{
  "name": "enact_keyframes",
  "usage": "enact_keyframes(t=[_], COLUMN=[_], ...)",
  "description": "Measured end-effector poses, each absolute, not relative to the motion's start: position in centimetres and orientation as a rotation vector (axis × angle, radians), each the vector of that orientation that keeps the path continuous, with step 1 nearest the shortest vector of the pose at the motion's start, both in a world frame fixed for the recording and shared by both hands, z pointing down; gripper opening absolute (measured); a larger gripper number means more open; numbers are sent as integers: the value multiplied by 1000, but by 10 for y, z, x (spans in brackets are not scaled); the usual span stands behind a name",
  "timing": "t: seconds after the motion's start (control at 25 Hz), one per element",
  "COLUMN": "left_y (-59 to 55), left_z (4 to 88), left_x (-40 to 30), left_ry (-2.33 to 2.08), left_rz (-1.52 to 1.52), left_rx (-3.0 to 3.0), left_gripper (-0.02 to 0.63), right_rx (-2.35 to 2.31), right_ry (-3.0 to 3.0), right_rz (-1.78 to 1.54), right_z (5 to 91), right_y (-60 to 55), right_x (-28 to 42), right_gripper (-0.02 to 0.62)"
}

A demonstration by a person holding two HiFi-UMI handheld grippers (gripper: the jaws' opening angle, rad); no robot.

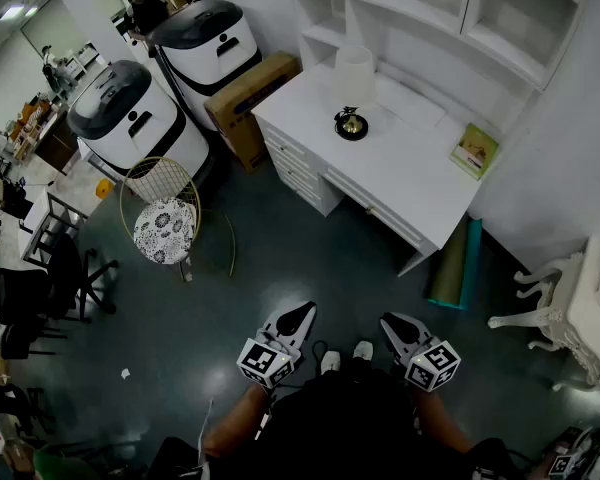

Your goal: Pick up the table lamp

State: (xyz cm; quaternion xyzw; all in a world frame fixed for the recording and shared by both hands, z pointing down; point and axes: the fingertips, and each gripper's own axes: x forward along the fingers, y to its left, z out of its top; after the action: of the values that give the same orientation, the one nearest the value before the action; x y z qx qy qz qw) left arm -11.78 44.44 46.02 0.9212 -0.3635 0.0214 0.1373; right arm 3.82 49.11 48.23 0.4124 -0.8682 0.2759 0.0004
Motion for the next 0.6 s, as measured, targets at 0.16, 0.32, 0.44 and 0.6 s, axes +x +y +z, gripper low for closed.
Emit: enact_keyframes(t=[0.16,0.32,0.44,0.6], left_y=[459,464,466,463], left_z=[464,457,451,444], left_x=[-132,-129,-119,-104], left_ry=[-1066,-1093,-1097,-1109], left_rz=[53,34,37,56], left_rx=[2648,2664,2680,2694], left_gripper=[20,20,20,20], right_rx=[1242,1168,1150,1167], right_ry=[-2742,-2747,-2752,-2831], right_rz=[718,584,516,471], right_z=[469,464,462,450], right_y=[503,513,515,508], right_x=[20,13,20,33], right_gripper=[54,54,54,54])
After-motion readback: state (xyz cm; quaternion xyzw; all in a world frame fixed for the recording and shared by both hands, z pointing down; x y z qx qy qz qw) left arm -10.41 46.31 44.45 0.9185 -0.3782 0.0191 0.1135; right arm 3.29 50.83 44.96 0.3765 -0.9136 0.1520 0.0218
